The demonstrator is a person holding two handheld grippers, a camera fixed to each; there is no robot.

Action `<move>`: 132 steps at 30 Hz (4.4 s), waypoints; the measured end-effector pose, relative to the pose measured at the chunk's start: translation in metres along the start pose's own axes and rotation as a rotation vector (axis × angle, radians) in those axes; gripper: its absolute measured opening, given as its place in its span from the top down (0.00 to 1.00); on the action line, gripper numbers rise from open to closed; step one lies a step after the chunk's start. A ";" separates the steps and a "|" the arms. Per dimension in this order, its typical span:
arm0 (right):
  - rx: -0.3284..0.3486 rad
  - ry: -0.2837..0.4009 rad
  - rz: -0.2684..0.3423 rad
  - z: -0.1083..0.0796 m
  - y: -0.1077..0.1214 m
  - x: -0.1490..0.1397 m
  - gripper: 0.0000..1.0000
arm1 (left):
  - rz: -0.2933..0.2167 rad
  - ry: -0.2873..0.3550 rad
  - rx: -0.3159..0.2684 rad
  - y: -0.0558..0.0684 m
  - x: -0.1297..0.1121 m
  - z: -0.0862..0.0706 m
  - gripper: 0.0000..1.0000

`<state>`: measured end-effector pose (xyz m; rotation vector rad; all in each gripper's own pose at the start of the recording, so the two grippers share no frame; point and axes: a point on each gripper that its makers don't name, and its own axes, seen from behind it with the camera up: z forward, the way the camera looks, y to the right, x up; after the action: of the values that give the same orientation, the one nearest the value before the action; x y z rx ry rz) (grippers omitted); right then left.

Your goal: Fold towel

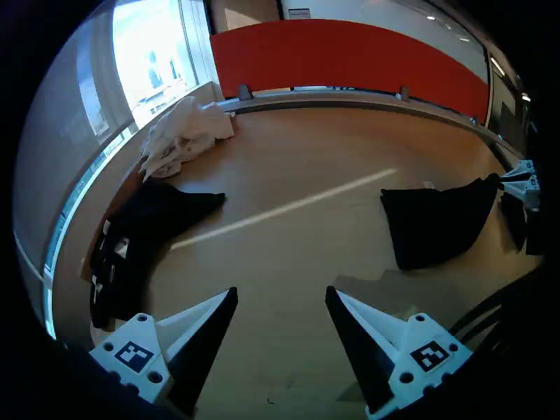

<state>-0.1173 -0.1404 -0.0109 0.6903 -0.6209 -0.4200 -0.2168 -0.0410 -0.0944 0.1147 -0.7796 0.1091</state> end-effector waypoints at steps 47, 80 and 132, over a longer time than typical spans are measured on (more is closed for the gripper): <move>0.286 -0.027 -0.230 0.102 -0.137 0.066 0.97 | -0.151 0.038 0.012 -0.020 -0.005 -0.044 0.07; 0.361 -0.101 -0.188 0.121 -0.165 0.037 0.38 | -0.173 0.021 0.023 -0.024 -0.018 -0.046 0.07; 0.207 -0.190 -0.058 0.074 -0.112 -0.061 0.34 | -0.146 0.024 0.009 -0.006 -0.016 -0.046 0.07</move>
<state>-0.2283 -0.2189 -0.0679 0.8736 -0.8336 -0.4828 -0.1954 -0.0408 -0.1379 0.1783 -0.7446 -0.0244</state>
